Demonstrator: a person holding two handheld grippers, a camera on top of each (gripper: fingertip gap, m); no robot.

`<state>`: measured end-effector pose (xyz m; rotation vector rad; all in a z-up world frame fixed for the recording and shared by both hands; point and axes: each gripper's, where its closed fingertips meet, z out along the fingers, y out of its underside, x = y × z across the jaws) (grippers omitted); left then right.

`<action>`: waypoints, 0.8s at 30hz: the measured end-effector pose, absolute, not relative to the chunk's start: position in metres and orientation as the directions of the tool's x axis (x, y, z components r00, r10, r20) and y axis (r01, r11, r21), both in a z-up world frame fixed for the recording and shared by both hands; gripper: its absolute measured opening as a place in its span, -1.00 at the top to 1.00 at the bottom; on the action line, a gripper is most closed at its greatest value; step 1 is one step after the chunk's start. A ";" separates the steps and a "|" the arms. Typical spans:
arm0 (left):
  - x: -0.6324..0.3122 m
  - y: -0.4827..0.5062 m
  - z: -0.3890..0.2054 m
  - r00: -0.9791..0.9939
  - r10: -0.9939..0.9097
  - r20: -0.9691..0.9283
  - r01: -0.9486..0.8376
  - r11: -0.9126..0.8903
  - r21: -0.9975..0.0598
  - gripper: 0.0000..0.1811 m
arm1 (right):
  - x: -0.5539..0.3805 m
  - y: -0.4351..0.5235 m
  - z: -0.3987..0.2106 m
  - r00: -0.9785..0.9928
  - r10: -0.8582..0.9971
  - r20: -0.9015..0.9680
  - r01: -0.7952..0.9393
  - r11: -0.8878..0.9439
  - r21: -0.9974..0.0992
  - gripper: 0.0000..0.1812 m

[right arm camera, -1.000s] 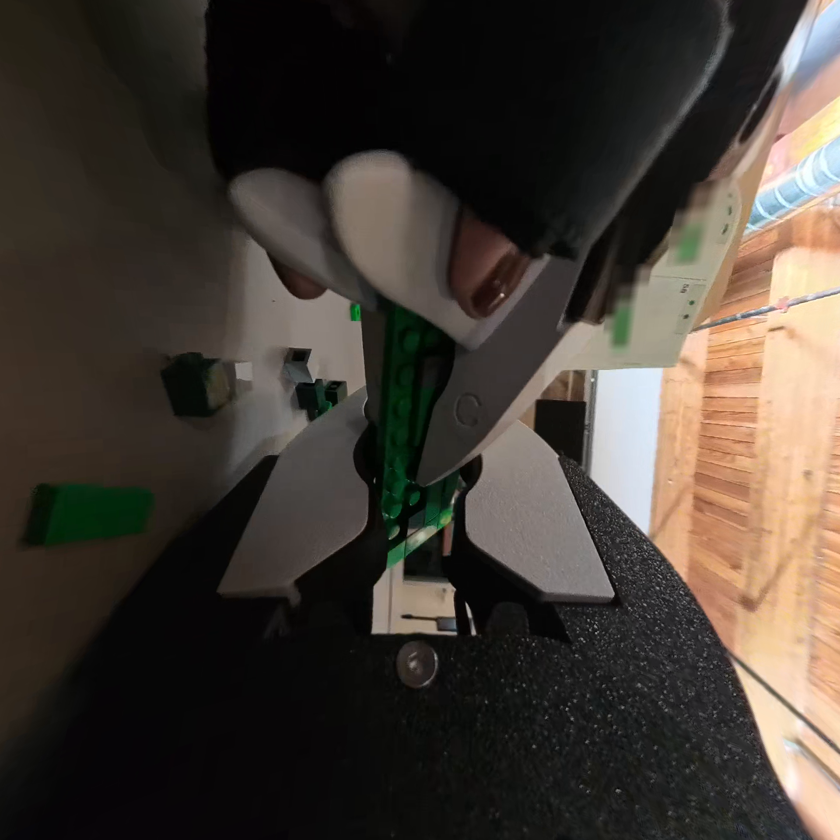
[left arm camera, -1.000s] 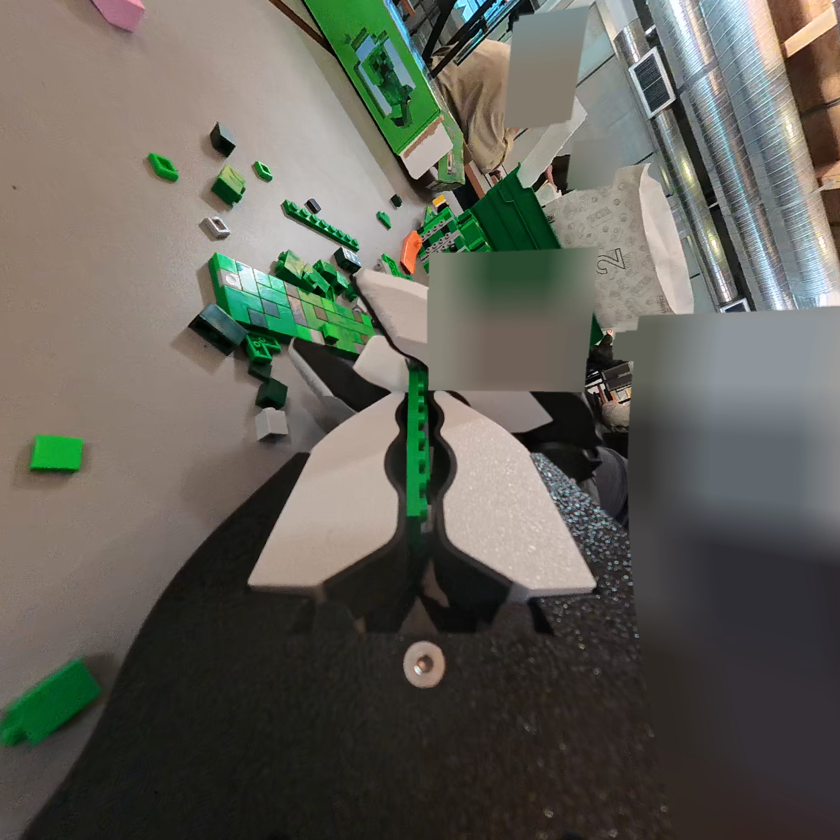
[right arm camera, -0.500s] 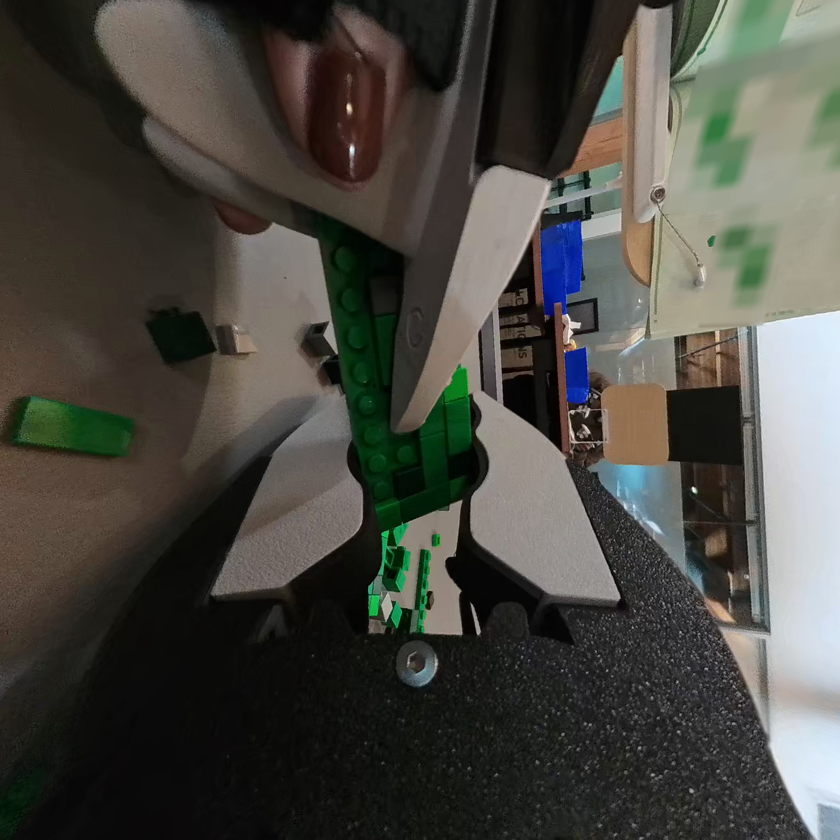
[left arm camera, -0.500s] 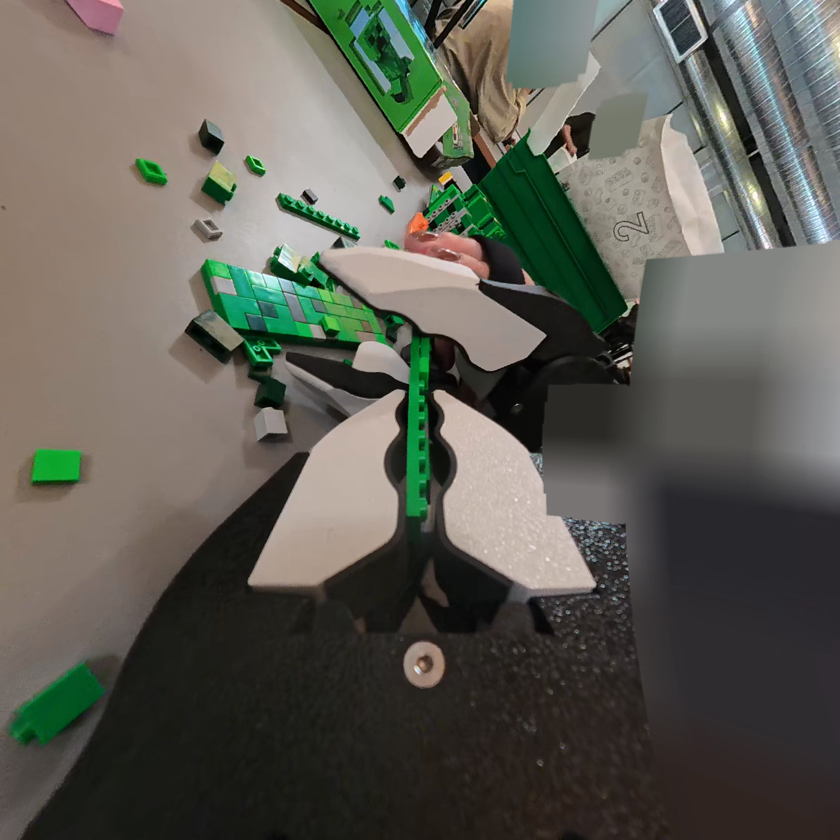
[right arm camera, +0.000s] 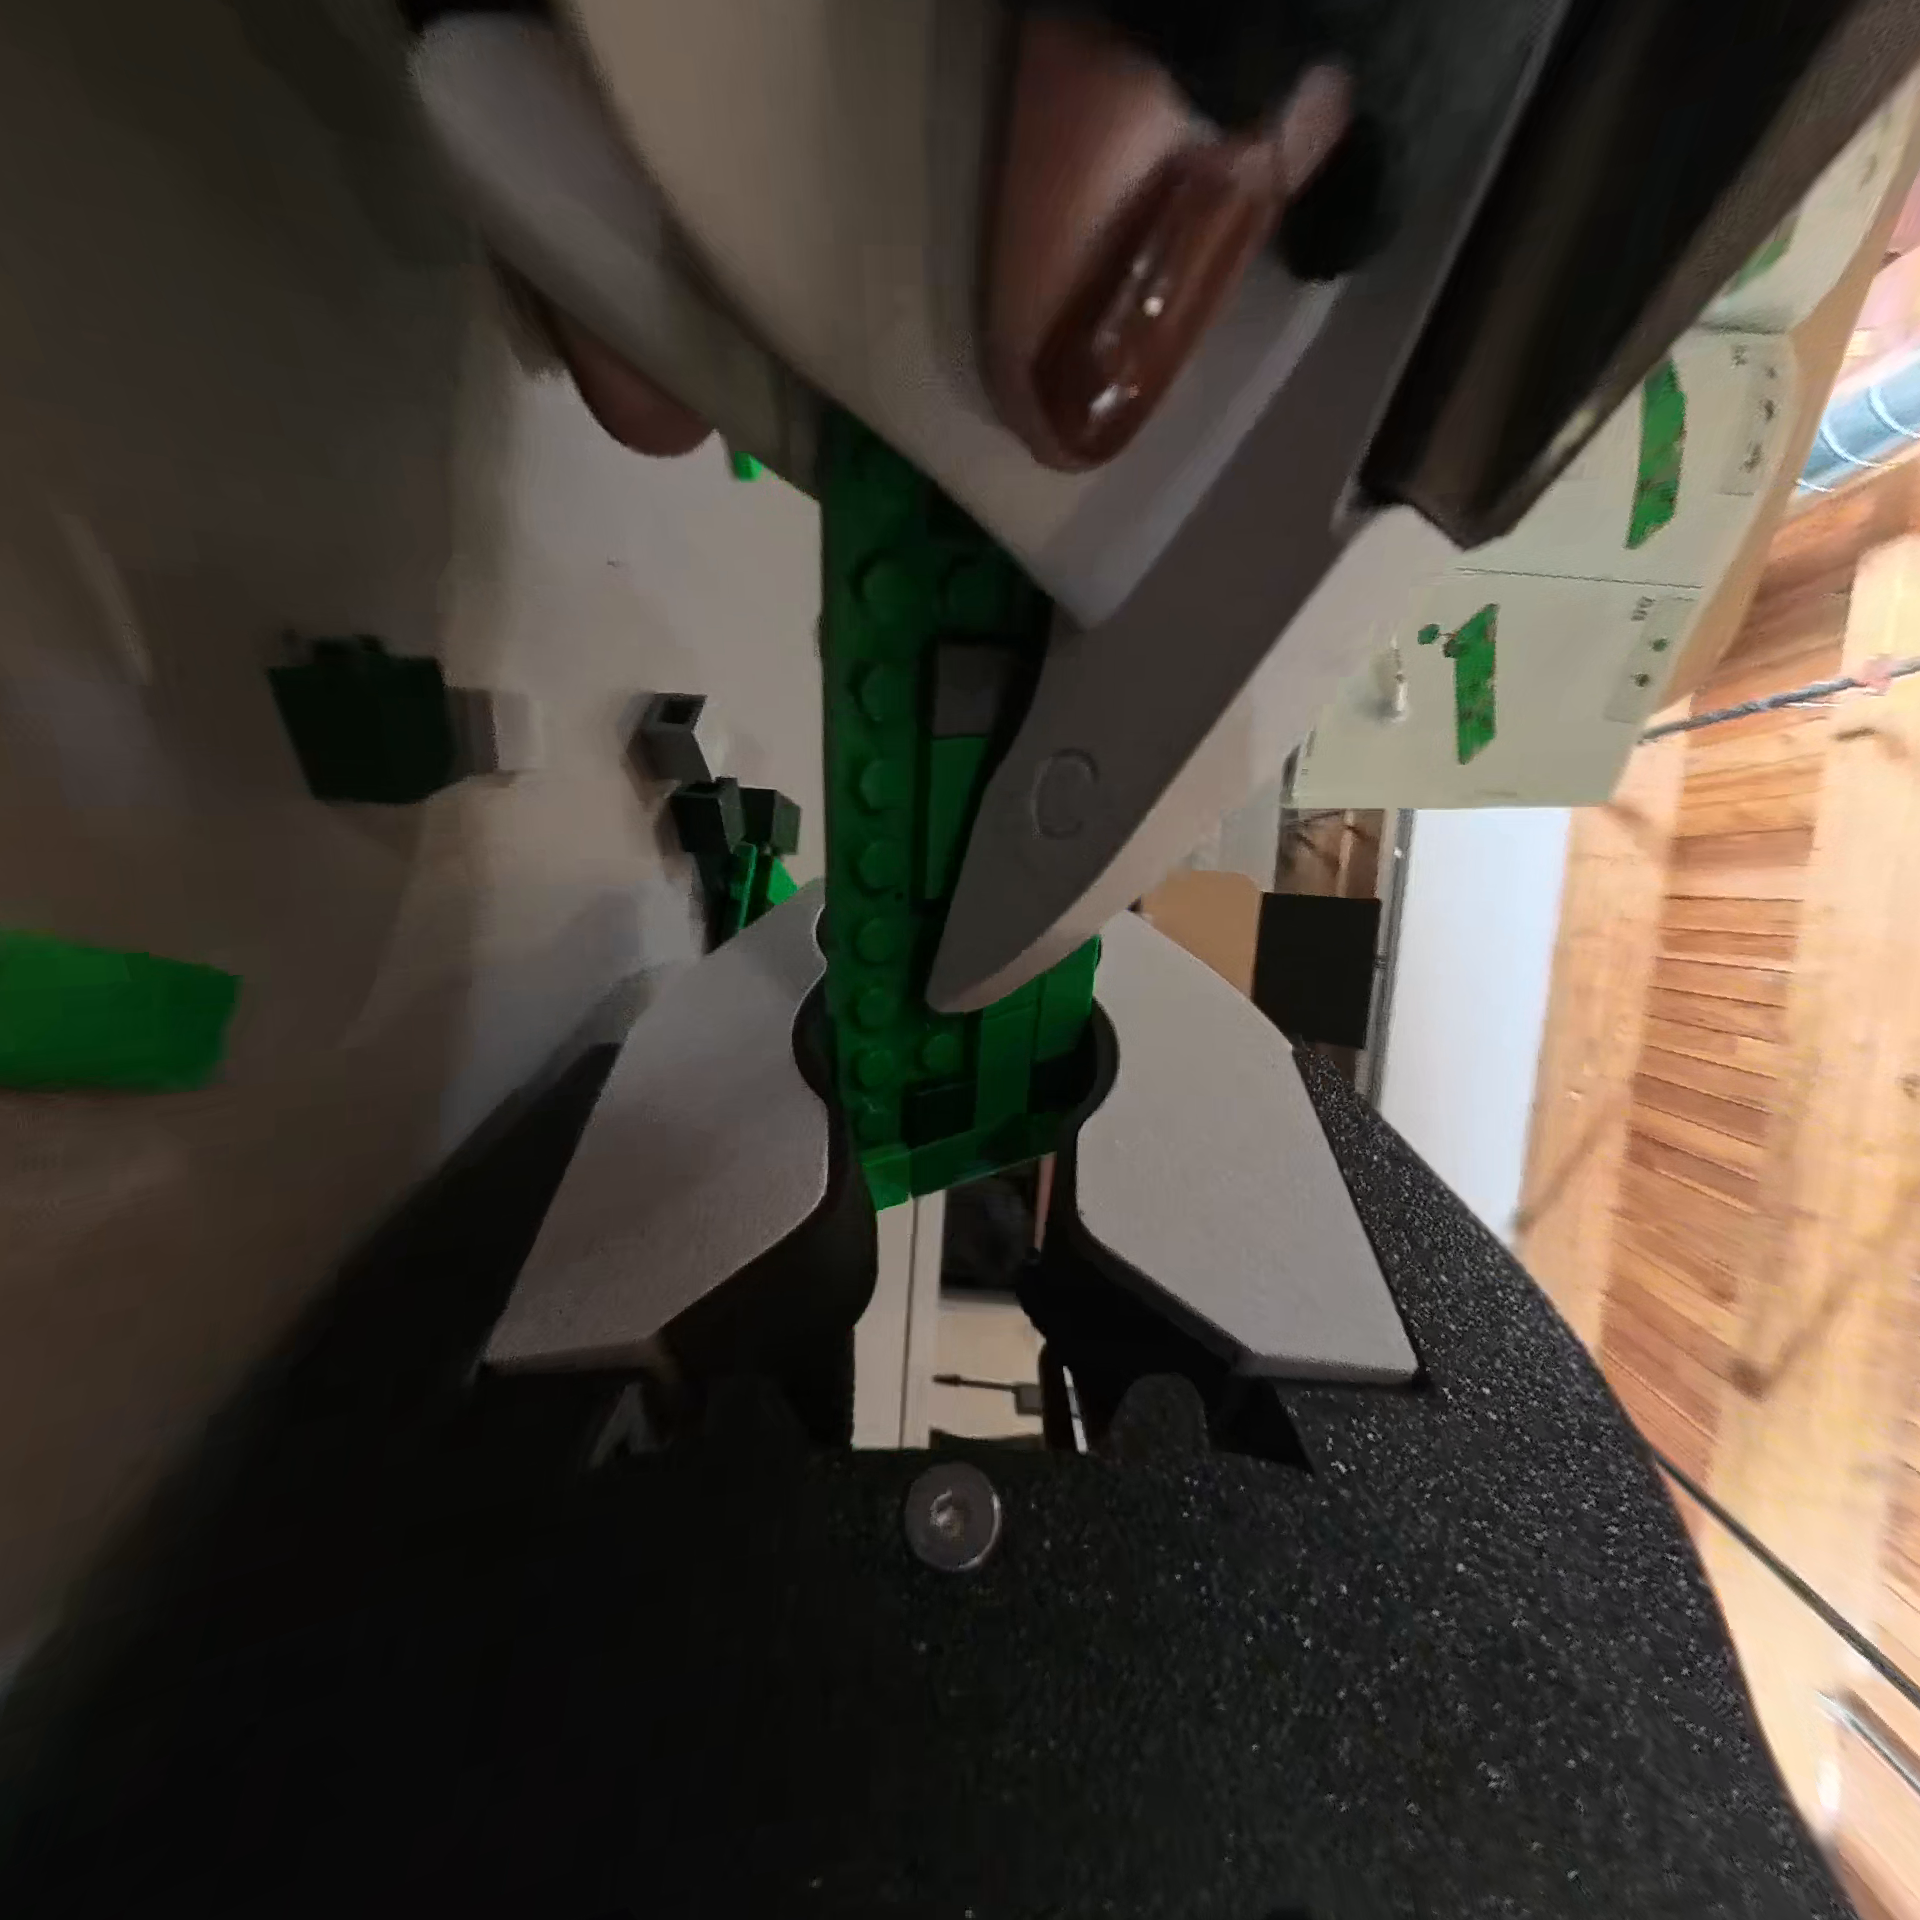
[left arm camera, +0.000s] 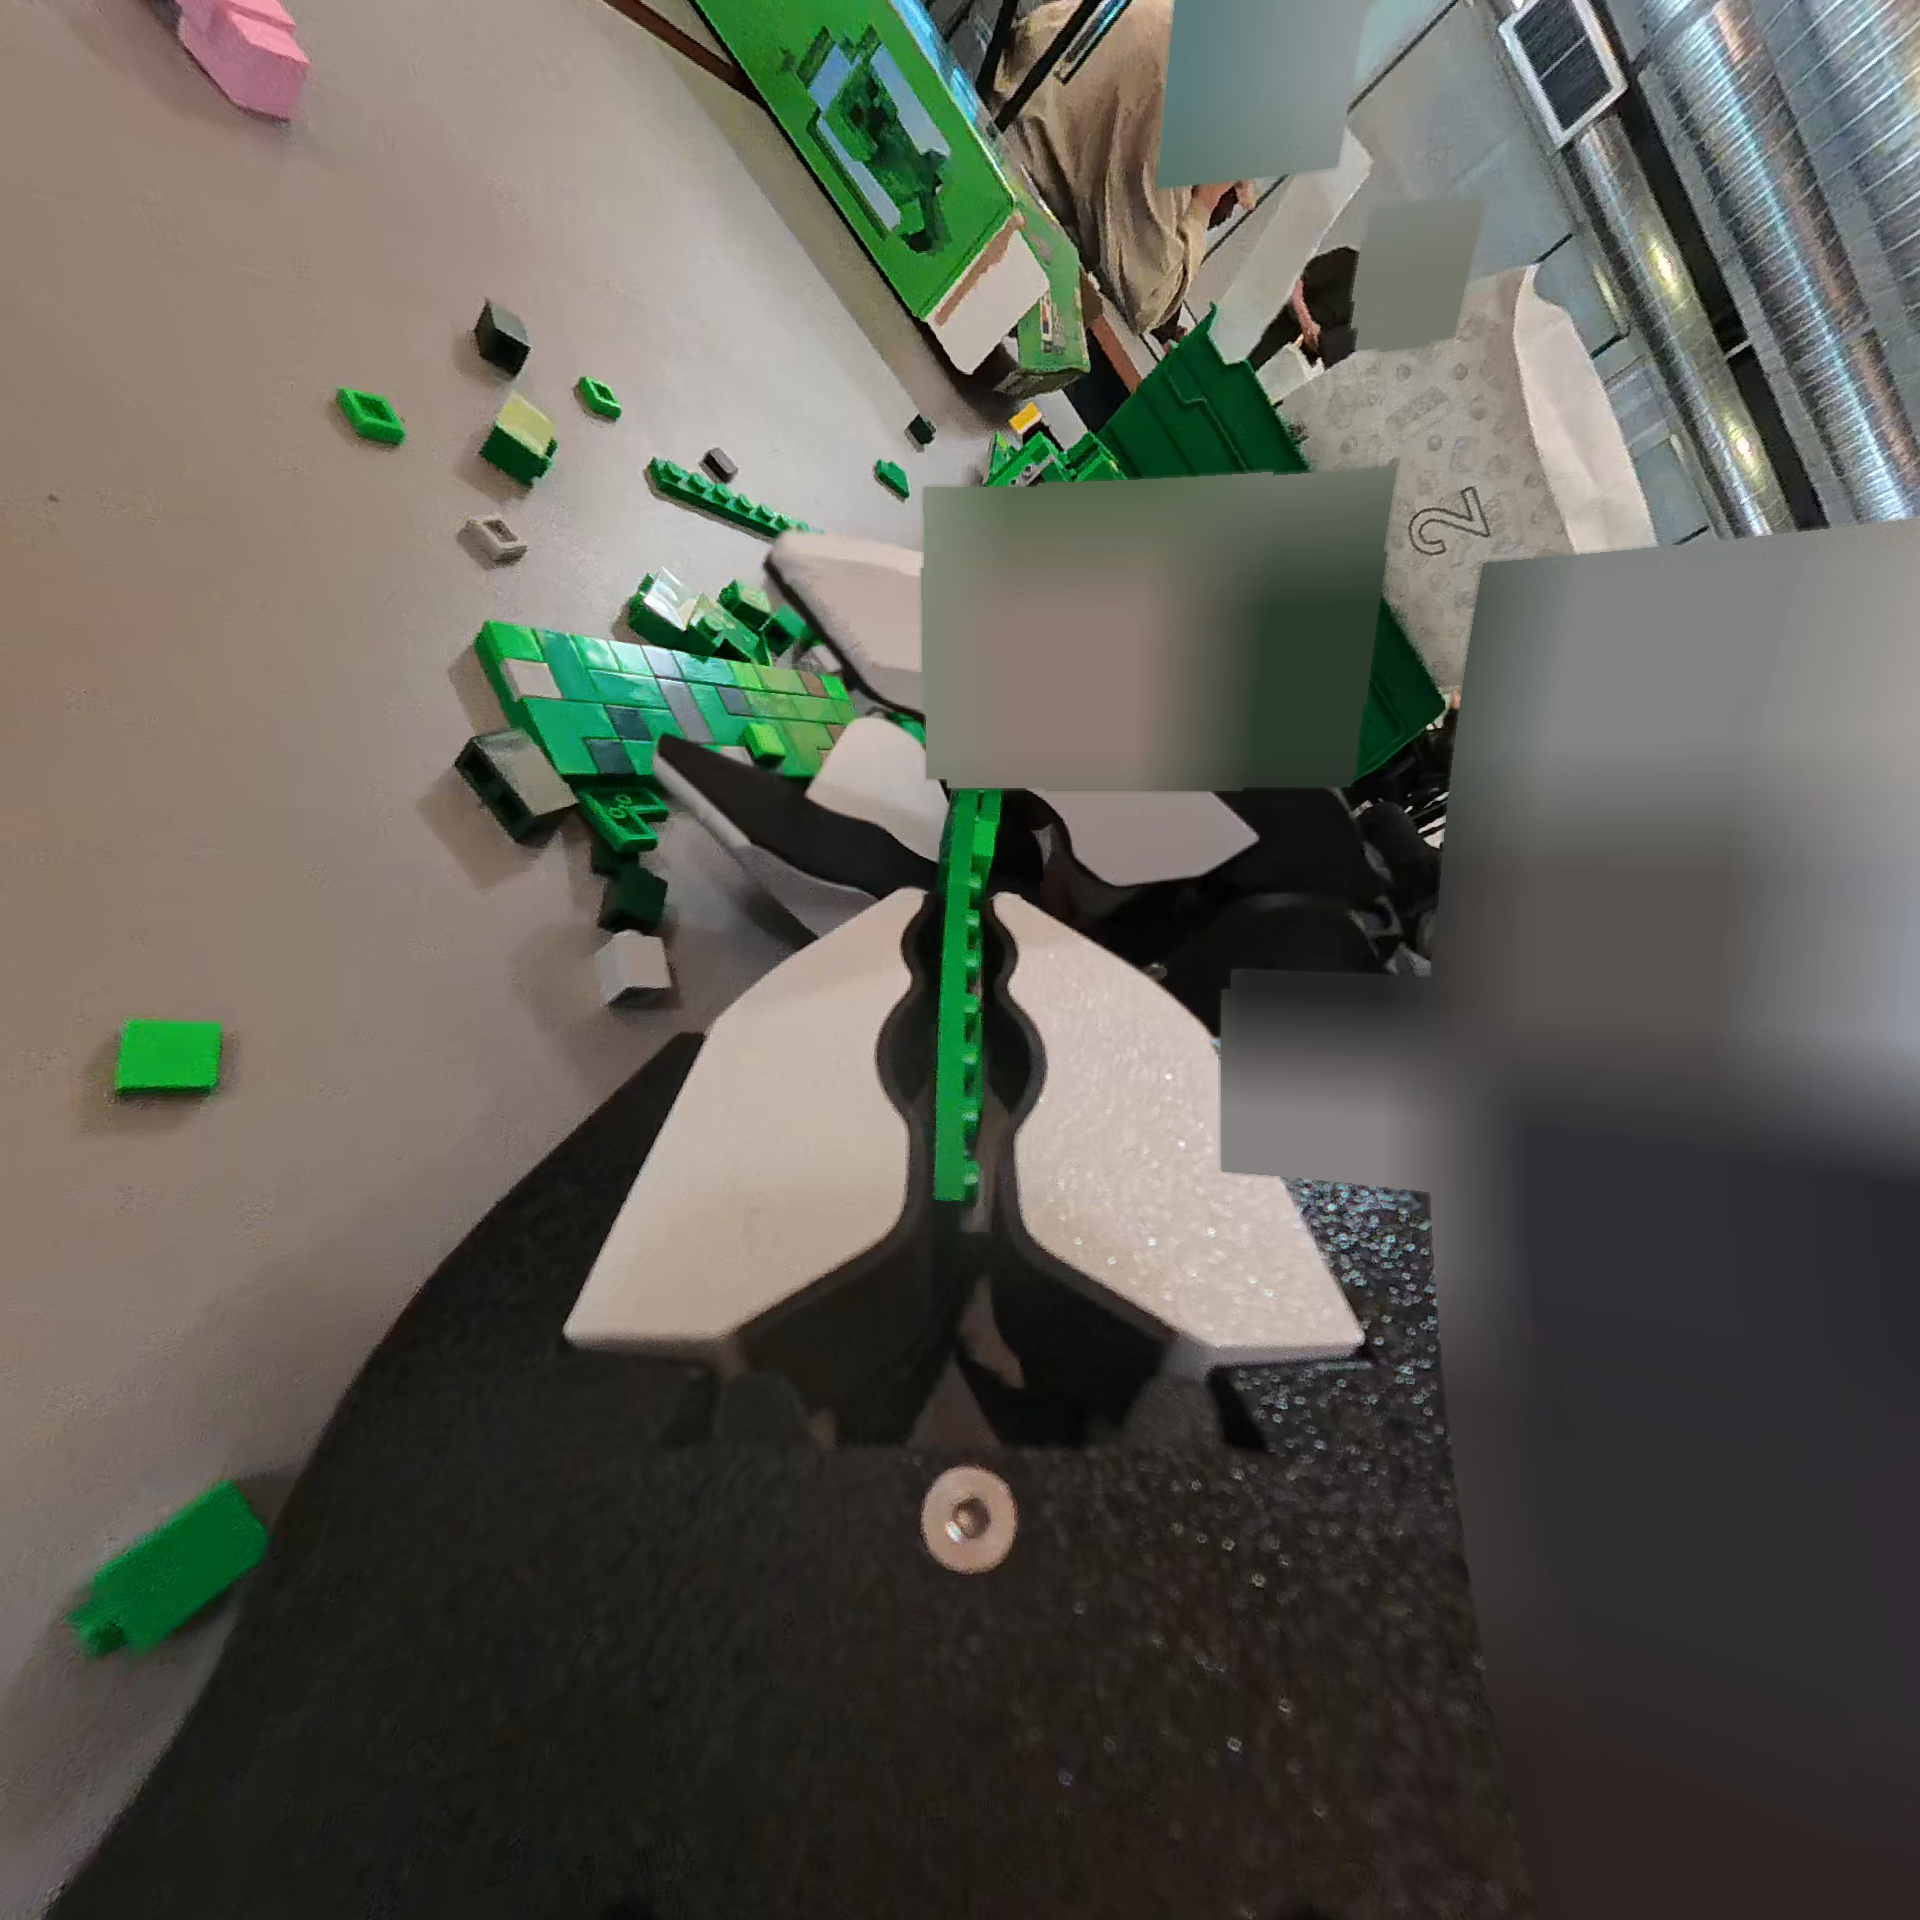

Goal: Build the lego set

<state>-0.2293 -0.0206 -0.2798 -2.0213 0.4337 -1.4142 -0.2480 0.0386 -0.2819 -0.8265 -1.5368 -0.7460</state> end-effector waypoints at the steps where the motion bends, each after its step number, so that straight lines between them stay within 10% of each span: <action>1: -0.229 -0.020 -0.280 0.375 -0.584 0.720 0.085 -0.752 -0.654 0.94 | -0.248 0.039 -0.282 -0.067 0.080 0.995 0.843 0.538 0.014 0.59; 24: -0.232 -0.019 -0.277 0.289 -0.509 0.811 0.151 -0.812 -0.564 0.94 | -0.248 0.038 -0.271 -0.077 -0.075 0.994 0.846 0.522 0.105 0.78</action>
